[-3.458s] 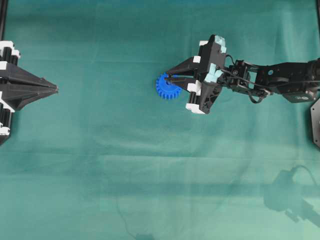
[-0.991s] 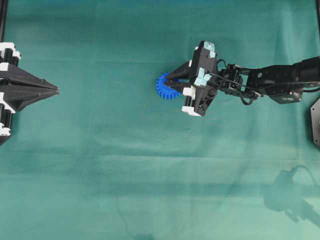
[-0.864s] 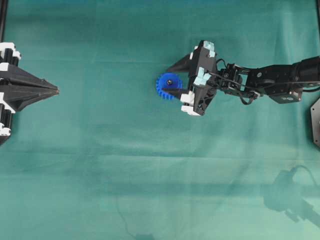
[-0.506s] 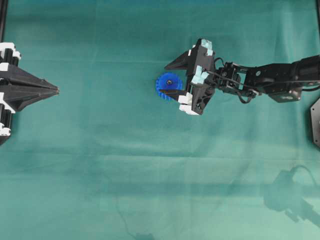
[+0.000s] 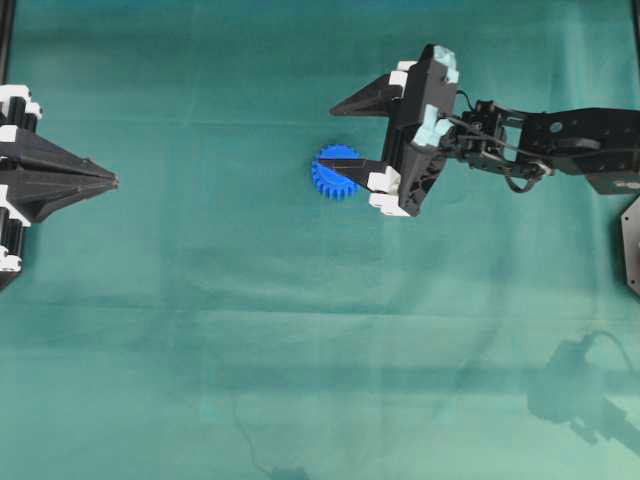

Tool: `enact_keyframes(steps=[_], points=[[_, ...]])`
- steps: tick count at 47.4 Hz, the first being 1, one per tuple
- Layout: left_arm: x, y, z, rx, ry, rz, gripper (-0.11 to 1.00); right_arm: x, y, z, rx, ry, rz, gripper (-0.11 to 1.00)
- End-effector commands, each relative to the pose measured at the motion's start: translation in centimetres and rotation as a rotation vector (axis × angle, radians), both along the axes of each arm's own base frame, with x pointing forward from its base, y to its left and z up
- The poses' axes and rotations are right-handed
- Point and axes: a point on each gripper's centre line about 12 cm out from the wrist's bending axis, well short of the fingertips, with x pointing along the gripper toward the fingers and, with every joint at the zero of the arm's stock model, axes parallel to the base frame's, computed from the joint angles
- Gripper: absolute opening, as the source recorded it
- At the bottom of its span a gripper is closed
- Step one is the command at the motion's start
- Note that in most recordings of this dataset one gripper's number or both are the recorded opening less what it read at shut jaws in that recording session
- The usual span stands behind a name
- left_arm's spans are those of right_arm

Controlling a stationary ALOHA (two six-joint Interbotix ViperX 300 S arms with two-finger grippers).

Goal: Insert the shaft placed at a random location into the center hole of the small gear at another random location.
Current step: 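Open the right gripper and lift it away from the gear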

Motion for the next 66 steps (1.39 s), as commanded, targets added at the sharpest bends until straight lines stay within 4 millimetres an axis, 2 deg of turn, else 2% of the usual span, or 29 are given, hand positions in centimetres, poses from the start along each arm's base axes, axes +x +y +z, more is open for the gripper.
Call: enact_keyframes(steps=[1, 10, 16, 45, 56, 66], points=[[0.1, 0.0, 0.3, -0.003, -0.008, 0.002, 0.00, 0.2, 0.1, 1.9, -0.013, -0.046, 0.006, 0.78], [0.1, 0.0, 0.3, -0.003, -0.009, 0.002, 0.00, 0.1, 0.3, 1.9, -0.013, -0.046, 0.011, 0.78], [0.1, 0.0, 0.3, -0.003, -0.008, 0.002, 0.00, -0.7, 0.5, 2.0, -0.013, -0.046, 0.011, 0.78], [0.0, 0.0, 0.3, -0.003, -0.003, 0.001, 0.00, -9.9, 2.4, 2.7, -0.004, -0.065, 0.015, 0.78], [-0.1, 0.0, 0.3, -0.003, 0.000, 0.001, 0.00, -12.1, 2.9, 3.0, 0.004, -0.052, 0.022, 0.78], [-0.1, 0.0, 0.3, -0.003, 0.003, 0.001, 0.00, -13.0, 3.2, 3.1, 0.009, -0.037, 0.026, 0.78]])
